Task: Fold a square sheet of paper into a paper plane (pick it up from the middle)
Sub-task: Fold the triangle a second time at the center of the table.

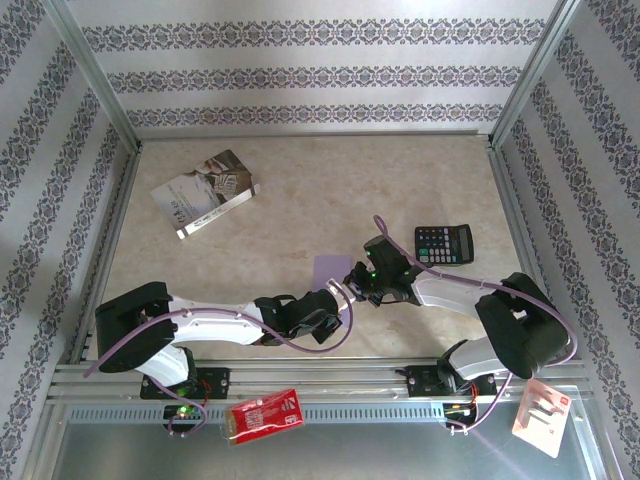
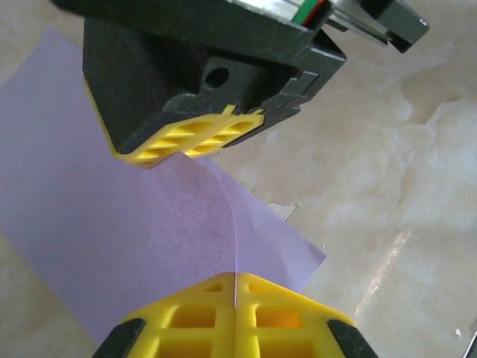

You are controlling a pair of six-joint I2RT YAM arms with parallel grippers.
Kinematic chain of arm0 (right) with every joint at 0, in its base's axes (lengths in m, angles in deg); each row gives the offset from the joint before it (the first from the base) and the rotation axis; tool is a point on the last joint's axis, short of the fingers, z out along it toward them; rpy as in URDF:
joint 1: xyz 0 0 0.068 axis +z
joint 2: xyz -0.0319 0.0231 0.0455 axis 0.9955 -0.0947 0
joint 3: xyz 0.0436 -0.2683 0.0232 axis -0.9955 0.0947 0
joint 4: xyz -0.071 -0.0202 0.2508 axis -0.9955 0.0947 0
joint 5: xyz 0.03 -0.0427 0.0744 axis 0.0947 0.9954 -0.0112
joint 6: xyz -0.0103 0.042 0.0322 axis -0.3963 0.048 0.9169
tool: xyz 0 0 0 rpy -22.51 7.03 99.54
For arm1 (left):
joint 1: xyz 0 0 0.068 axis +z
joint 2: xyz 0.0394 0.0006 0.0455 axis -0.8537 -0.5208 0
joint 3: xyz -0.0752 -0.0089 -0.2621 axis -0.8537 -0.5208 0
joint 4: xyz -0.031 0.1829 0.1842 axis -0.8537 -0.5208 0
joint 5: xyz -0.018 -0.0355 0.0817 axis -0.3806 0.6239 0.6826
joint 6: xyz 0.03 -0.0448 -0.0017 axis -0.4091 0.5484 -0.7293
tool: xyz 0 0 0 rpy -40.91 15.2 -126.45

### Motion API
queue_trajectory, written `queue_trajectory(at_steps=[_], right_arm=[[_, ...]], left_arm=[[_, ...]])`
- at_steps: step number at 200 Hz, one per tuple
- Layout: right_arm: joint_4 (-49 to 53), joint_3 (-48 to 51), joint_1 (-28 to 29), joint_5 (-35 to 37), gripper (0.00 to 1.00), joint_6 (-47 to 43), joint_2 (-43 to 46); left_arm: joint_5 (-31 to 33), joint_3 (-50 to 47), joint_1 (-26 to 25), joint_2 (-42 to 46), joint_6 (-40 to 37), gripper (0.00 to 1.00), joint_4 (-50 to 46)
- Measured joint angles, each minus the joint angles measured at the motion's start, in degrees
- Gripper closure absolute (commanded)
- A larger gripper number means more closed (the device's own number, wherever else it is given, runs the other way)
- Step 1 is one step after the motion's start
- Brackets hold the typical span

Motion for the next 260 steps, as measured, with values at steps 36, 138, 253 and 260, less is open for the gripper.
queue_trajectory(at_steps=[36,138,253,260], right_arm=[[0.02,0.13,-0.92,-0.59,0.87,-0.87,0.0],[6.62,-1.03,-8.44,-4.09,0.77,-14.19,11.34],[2.45,-9.57,-8.02,-6.95,0.86,-21.53,-13.57],[2.45,-9.57,-8.09,-6.95,0.86,-21.92,-13.99]], left_arm=[[-3.15,0.0,2.01,0.0,1.05,1.0,0.68],[-20.09,-3.32,7.93,-0.15,7.43,1.0,9.05],[-25.05,-6.08,11.63,-2.03,12.37,1.0,13.79],[-25.57,-6.45,12.28,-2.14,12.81,1.0,14.27]])
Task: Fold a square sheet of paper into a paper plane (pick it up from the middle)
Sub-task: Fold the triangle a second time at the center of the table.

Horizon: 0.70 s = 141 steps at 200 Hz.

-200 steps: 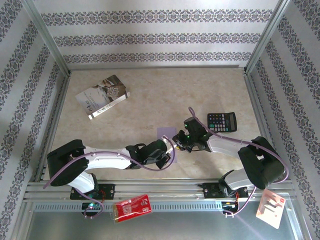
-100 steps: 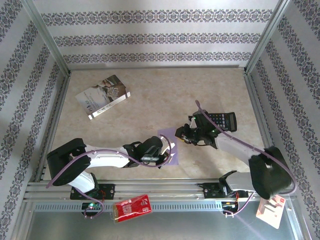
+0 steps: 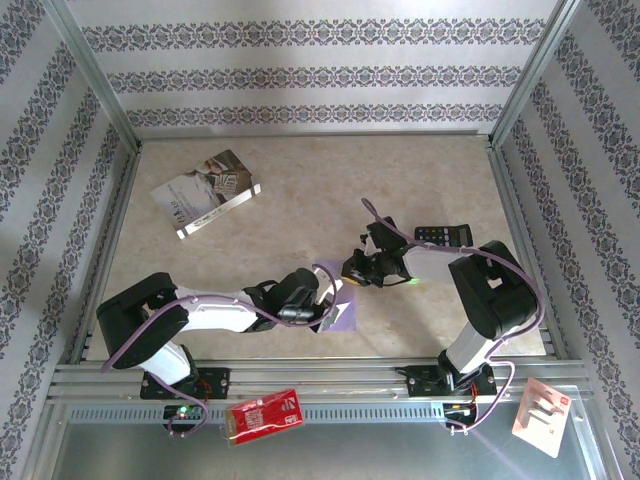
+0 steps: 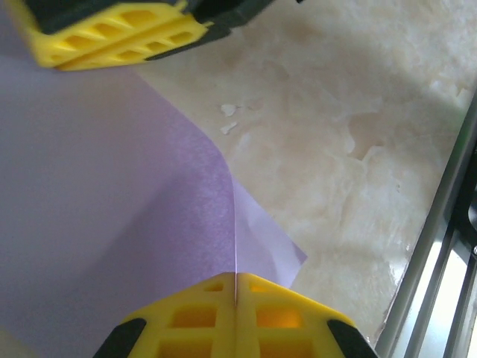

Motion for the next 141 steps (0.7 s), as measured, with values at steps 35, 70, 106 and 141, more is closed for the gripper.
queue_trajectory(at_steps=[35,70,106,141], right_arm=[[-0.11,0.0,-0.02,-0.02,0.86,-1.66,-0.42],[-0.22,0.0,-0.02,-0.15,0.86,-2.8,-0.61],[-0.28,0.0,-0.02,-0.24,0.87,-3.23,-0.61],[-0.28,0.02,-0.02,-0.24,0.87,-3.23,-0.61]], left_arm=[[-3.32,-0.98,3.48,-1.27,2.27,1.0,2.03],[-6.8,-1.4,6.67,-3.32,4.33,1.0,4.2],[-9.42,-1.68,8.0,-4.61,5.88,1.0,5.49],[-10.38,-2.14,8.94,-4.61,6.51,0.99,5.92]])
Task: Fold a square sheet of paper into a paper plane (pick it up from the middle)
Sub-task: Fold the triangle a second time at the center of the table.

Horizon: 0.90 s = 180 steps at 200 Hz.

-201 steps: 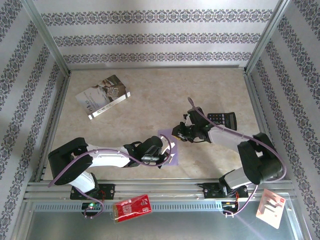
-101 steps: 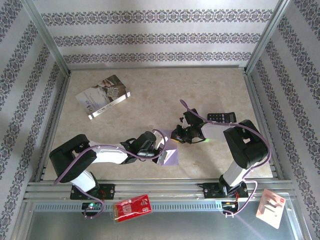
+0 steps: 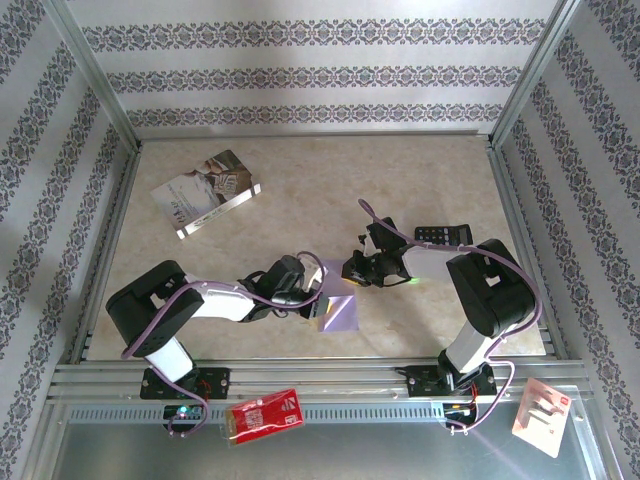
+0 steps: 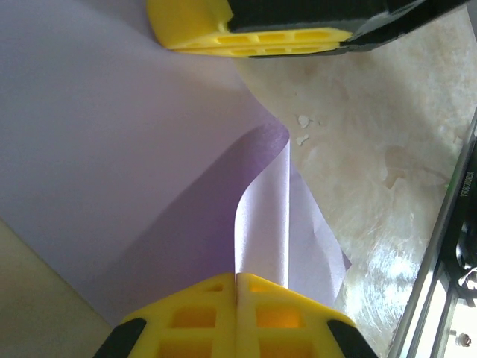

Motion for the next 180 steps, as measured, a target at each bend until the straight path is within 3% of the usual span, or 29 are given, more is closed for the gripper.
queue_trajectory(at_steps=[180], right_arm=[[-0.35,0.0,0.02,-0.22,0.87,-0.02,-0.42]], left_arm=[[-0.15,-0.7,2.43,0.0,0.17,0.99,-0.28]])
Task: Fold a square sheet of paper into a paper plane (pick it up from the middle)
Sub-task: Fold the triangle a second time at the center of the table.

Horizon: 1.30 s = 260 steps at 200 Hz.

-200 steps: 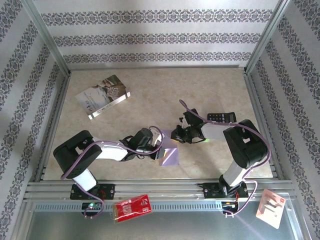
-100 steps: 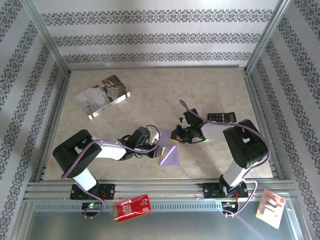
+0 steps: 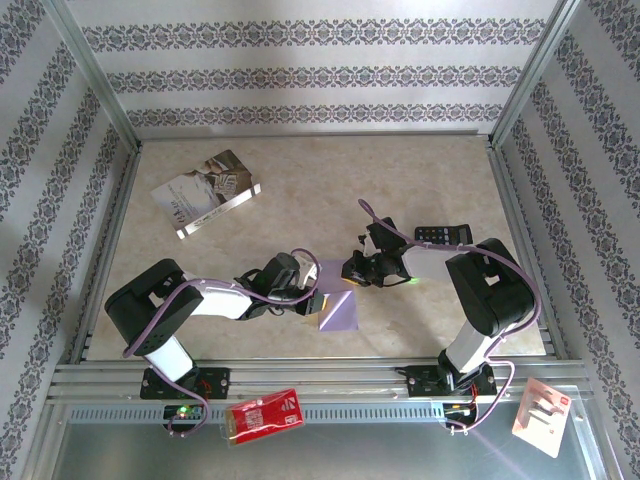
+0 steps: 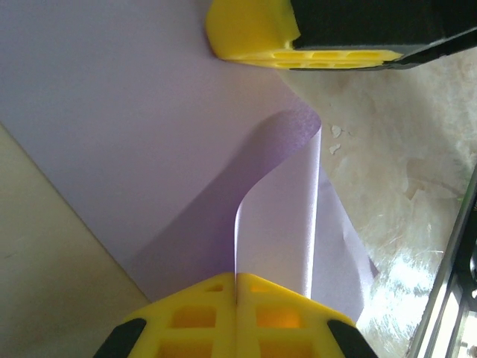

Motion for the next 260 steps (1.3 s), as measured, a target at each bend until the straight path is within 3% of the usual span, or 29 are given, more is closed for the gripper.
queue_trajectory(at_steps=[260], right_arm=[[-0.15,-0.02,0.02,-0.24,0.85,-1.07,-0.22]], left_arm=[[-0.02,0.61,0.37,0.02,-1.14,0.98,-3.56]])
